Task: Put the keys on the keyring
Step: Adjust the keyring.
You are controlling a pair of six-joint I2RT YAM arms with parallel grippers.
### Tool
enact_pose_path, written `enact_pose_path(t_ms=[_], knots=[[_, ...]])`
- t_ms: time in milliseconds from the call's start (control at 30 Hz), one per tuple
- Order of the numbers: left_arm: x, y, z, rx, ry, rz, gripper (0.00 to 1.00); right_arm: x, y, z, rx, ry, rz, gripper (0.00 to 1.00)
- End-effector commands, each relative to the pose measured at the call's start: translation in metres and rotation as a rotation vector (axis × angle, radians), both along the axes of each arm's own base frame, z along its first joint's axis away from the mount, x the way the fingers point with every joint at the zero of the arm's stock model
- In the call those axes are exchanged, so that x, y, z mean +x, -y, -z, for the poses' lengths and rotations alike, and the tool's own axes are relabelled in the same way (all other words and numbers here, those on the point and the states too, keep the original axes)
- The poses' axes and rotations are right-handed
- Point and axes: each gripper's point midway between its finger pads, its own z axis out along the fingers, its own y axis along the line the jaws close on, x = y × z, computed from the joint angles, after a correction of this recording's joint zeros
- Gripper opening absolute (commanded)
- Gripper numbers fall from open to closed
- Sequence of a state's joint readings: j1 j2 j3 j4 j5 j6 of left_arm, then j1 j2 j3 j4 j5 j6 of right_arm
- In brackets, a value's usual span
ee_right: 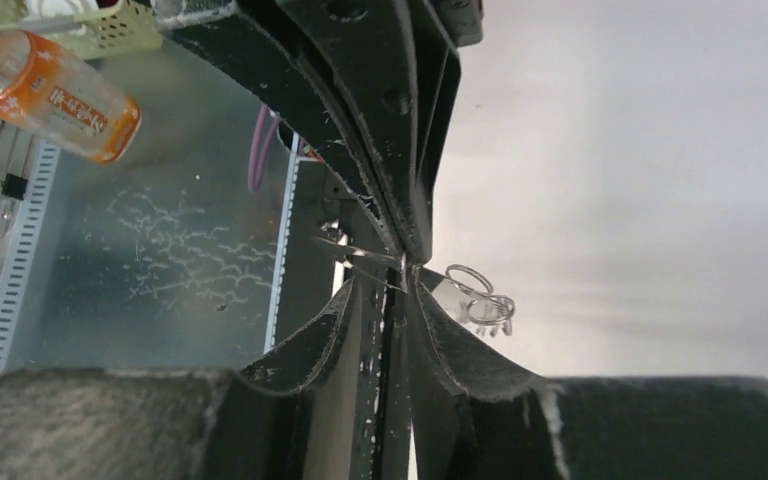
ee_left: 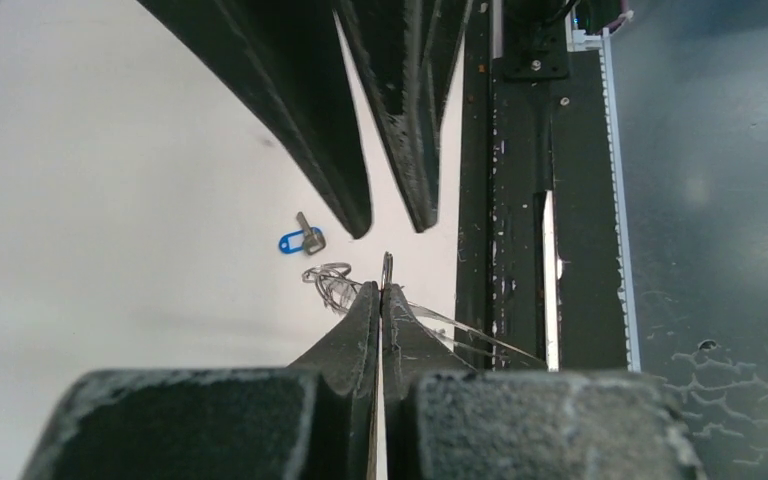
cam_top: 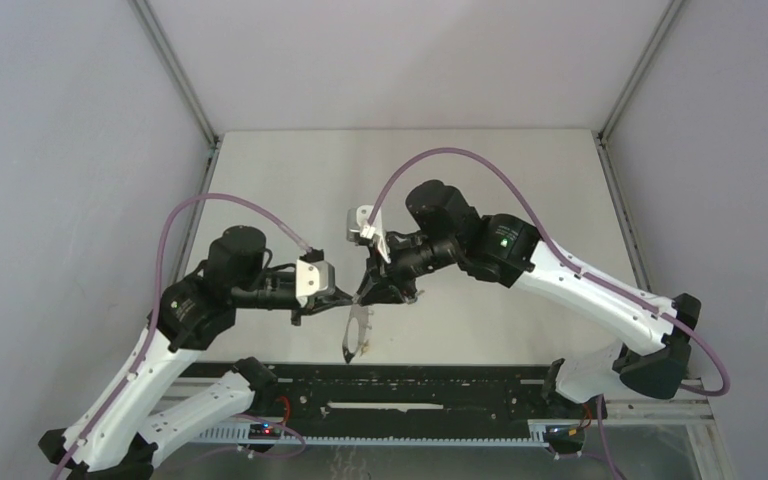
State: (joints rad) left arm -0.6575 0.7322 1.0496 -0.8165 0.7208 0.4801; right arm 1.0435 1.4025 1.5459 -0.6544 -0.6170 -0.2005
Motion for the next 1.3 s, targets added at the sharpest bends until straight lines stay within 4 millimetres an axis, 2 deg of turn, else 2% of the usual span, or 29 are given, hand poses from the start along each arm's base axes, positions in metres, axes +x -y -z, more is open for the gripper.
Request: enact_pose_path(t_ms=[0,300,733,1033,1267], knots=[[0.002,-0.003,-0.019,0.002,0.096,0.009,0.00,-0.003,0.002,-0.004,0.002,0.058,0.010,0.30],[0.001,-0.003,-0.024,0.008,0.110,0.022,0.00,0.002,-0.005,-0.002,0.018,0.099,0.056,0.28],[0.002,-0.003,-0.027,0.004,0.132,0.025,0.00,-0.004,-0.016,0.006,0.045,0.049,0.035,0.25],[0.002,-0.002,-0.030,-0.004,0.146,0.026,0.00,-0.006,-0.018,0.011,0.030,0.033,0.021,0.15],[0.001,-0.003,-0.032,-0.011,0.158,0.028,0.00,-0.004,-0.018,0.019,-0.003,0.032,0.027,0.22]])
